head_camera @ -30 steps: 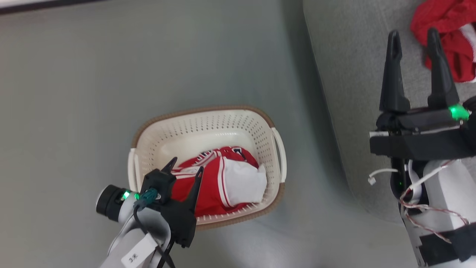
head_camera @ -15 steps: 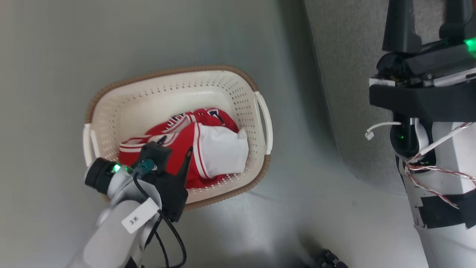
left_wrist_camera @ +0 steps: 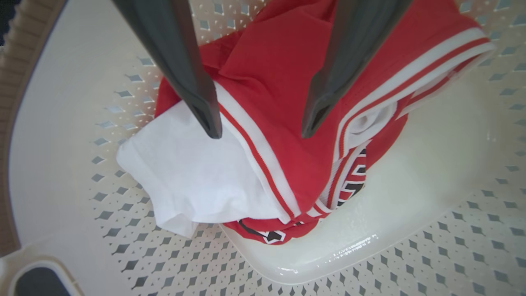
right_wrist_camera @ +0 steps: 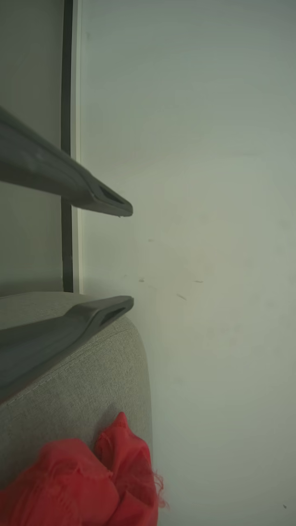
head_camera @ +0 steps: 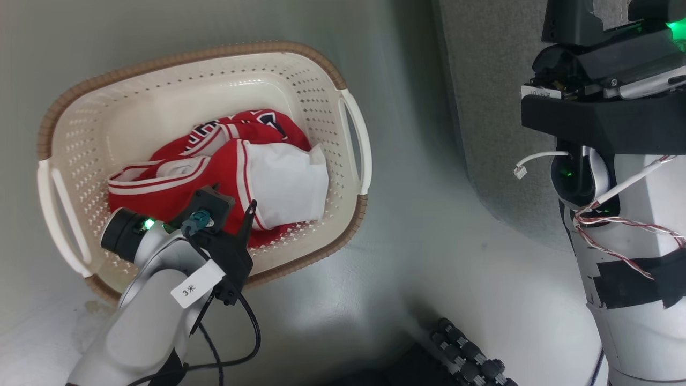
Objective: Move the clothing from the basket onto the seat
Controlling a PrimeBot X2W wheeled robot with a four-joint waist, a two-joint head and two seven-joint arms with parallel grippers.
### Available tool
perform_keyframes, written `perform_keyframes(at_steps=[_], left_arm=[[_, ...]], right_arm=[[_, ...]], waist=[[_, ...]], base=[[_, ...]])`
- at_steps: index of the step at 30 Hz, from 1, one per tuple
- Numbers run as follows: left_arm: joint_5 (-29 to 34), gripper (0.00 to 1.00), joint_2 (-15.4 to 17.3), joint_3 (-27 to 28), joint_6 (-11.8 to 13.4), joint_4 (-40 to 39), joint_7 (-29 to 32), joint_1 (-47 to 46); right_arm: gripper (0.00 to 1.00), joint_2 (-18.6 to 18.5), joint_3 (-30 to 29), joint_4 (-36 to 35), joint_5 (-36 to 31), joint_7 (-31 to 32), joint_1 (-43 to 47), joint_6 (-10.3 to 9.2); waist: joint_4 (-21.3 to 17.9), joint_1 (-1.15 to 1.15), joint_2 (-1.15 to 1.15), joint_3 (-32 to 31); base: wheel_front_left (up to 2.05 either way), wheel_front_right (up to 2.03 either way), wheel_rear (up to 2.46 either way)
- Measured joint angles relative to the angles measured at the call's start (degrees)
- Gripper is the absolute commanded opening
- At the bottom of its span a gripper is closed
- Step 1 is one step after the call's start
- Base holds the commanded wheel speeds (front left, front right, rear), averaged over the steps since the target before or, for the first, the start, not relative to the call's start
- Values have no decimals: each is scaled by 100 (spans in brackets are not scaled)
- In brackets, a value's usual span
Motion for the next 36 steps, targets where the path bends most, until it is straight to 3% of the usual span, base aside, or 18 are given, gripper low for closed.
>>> perform_keyframes(at_steps=[17, 23, 24, 25, 26, 27, 28, 29, 36], left_arm=[[123, 100, 91, 5, 11, 517, -135, -408], [344, 100, 154, -63, 162, 725, -143, -520], [355, 94, 167, -65, 174, 751, -143, -543], [376, 78, 172, -77, 209, 786, -143, -561], [408, 49, 174, -92, 209, 821, -148, -566], [422, 36, 174, -103, 211, 849, -189, -566], [423, 8, 172, -109, 214, 867, -194, -567], [423, 0, 172, -115, 234, 884, -215, -571], [423, 0, 29, -171, 255, 949, -457, -665]], right_arm=[[100, 112, 156, 179, 1, -145, -163, 70], [100, 137, 187, 240, 20, -152, -165, 93], [100, 142, 187, 250, 24, -152, -168, 93], [100, 146, 187, 260, 30, -152, -171, 93], [100, 147, 186, 268, 34, -153, -178, 93], [100, 148, 186, 279, 37, -153, -191, 93], [100, 149, 186, 286, 45, -159, -205, 93], [100, 152, 186, 297, 45, -171, -225, 93], [100, 160, 179, 488, 44, -194, -247, 97]], waist=[[-383, -1, -1, 292], [-443, -1, -2, 306], [-453, -1, -2, 308], [-462, -1, -2, 308], [-471, -1, -2, 309], [-478, -1, -2, 309], [-484, -1, -1, 308], [-487, -1, -2, 305], [-464, -1, -1, 205]], base=[[0, 0, 0], [0, 0, 0], [0, 0, 0], [0, 0, 0], [0, 0, 0], [0, 0, 0], [0, 0, 0], [0, 0, 0], [0, 0, 0]])
